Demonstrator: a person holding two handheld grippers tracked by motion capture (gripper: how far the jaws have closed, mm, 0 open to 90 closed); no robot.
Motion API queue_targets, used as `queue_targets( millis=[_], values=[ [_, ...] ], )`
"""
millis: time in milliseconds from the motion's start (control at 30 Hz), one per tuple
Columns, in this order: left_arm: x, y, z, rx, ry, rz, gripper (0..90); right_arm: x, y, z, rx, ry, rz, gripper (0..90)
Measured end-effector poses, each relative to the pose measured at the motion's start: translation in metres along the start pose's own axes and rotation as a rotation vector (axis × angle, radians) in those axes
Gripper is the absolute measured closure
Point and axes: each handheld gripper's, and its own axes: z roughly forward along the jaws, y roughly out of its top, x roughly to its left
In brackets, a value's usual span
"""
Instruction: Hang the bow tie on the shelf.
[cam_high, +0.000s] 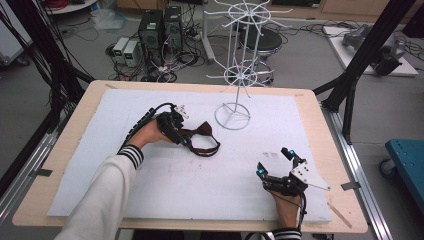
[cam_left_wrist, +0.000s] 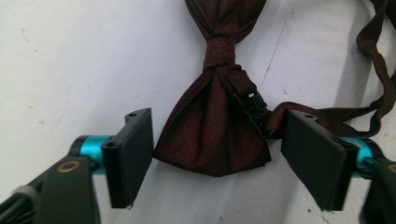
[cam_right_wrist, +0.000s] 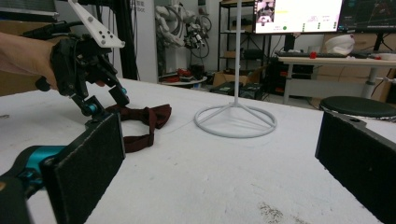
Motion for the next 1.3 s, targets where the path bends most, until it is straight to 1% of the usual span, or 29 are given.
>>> queue_targets(
  millis=[133, 200, 267, 367, 433, 500, 533, 567, 600, 633, 667, 700, 767, 800, 900, 967, 1000, 1033, 1100, 1167, 1200, 1233, 1267, 1300],
  values=[
    [-0.001, 0.001, 0.001, 0.006, -0.007, -0.010, 33.4, 0.000, 0.000, 0.000, 0.001, 0.000, 0.005, 0.7],
    [-0.002, 0.002, 0.000, 0.010, -0.006, -0.004, 39.1, 0.000, 0.000, 0.000, 0.002, -0.001, 0.006, 0.7],
    [-0.003, 0.002, 0.000, 0.011, -0.004, -0.008, 42.0, 0.000, 0.000, 0.000, 0.002, 0.000, 0.007, 0.7],
    [-0.003, 0.003, -0.001, 0.018, -0.020, -0.016, 47.8, 0.000, 0.000, -0.001, 0.001, -0.001, 0.012, 0.7],
    [-0.004, 0.003, -0.001, 0.017, -0.020, -0.021, 53.3, 0.000, 0.000, 0.000, 0.000, 0.000, 0.009, 0.7],
    [-0.005, 0.004, -0.002, 0.022, -0.030, -0.031, 60.3, 0.000, 0.000, -0.001, 0.000, 0.000, 0.010, 0.7],
    [-0.007, 0.005, -0.002, 0.023, -0.018, -0.030, 68.1, 0.000, 0.000, 0.000, -0.001, 0.000, 0.010, 0.7],
    [-0.007, 0.005, -0.002, 0.023, -0.018, -0.030, 73.3, 0.000, 0.000, 0.000, -0.001, 0.000, 0.010, 0.7],
    [-0.009, 0.008, -0.002, 0.036, -0.001, -0.030, 74.3, 0.000, 0.000, -0.001, 0.000, 0.000, 0.012, 0.7],
    [-0.011, 0.008, -0.002, 0.036, 0.006, -0.027, 74.7, 0.000, 0.000, -0.001, 0.000, 0.000, 0.010, 0.7],
    [-0.011, 0.008, -0.003, 0.042, 0.010, -0.014, 75.1, 0.000, 0.000, -0.001, 0.000, 0.000, 0.011, 0.7],
    [-0.012, 0.008, -0.003, 0.042, 0.016, -0.014, 75.3, 0.000, 0.000, -0.001, -0.001, 0.000, 0.010, 0.7],
    [-0.012, 0.008, -0.003, 0.044, 0.020, -0.008, 75.4, 0.000, 0.000, 0.000, -0.001, 0.001, 0.009, 0.7],
    [-0.013, 0.008, -0.003, 0.041, 0.022, -0.011, 75.4, 0.000, 0.000, -0.001, -0.002, 0.001, 0.009, 0.7],
    [-0.012, 0.008, -0.004, 0.039, 0.016, -0.011, 75.6, 0.000, 0.000, -0.001, 0.001, 0.001, 0.013, 0.7],
    [-0.012, 0.008, -0.005, 0.038, 0.015, -0.014, 75.6, 0.000, 0.000, 0.000, -0.001, 0.000, 0.007, 0.7],
    [-0.013, 0.008, -0.006, 0.031, 0.013, -0.019, 75.6, 0.000, 0.000, 0.000, 0.000, 0.000, 0.004, 0.7],
    [-0.013, 0.009, -0.010, 0.011, 0.008, -0.023, 75.6, 0.000, 0.000, 0.000, 0.001, -0.001, 0.006, 0.7],
    [-0.015, 0.010, -0.015, -0.005, 0.006, -0.016, 75.6, 0.000, 0.000, 0.000, 0.000, 0.000, 0.006, 0.7],
    [-0.017, 0.010, -0.021, -0.029, 0.003, -0.024, 75.6, 0.000, 0.000, -0.001, 0.002, 0.002, 0.006, 0.7],
    [-0.017, 0.009, -0.023, -0.045, -0.006, -0.031, 75.6, 0.001, 0.000, 0.000, 0.005, 0.002, 0.004, 0.7],
    [-0.018, 0.008, -0.025, -0.059, -0.007, -0.033, 75.6, 0.001, 0.000, 0.000, 0.007, 0.001, -0.007, 0.7],
    [-0.019, 0.007, -0.027, -0.071, -0.007, -0.043, 75.6, 0.002, 0.000, 0.000, 0.012, 0.003, -0.005, 0.7],
    [-0.020, 0.007, -0.029, -0.071, -0.014, -0.043, 75.6, 0.002, 0.000, 0.001, 0.015, 0.002, -0.005, 0.7]
  ],
)
